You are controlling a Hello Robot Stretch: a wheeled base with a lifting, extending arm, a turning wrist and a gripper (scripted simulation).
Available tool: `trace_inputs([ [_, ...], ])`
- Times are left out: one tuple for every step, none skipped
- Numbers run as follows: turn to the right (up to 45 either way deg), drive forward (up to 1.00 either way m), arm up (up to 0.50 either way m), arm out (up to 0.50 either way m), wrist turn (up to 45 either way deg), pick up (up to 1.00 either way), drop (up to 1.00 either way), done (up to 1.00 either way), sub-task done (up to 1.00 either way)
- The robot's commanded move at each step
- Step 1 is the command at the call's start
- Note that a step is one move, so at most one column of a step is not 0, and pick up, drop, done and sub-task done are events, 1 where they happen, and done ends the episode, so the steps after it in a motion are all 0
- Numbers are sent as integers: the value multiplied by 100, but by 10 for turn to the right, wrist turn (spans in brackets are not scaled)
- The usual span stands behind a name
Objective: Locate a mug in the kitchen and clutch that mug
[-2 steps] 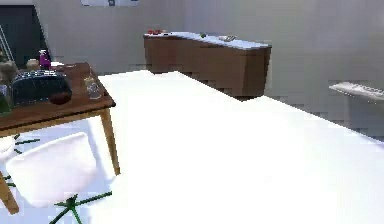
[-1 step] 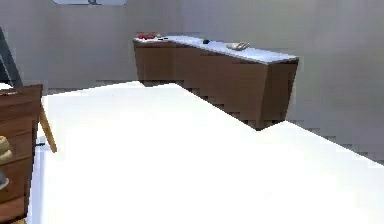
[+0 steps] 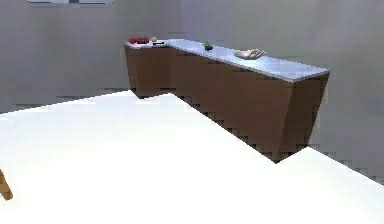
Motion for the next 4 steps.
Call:
trace_inputs([
  [-300,0,0,0,0,0,0,0,0],
  [0,100,0,0,0,0,0,0,0],
  [0,15,0,0,0,0,0,0,0],
  [-450,0,0,0,0,0,0,0,0],
])
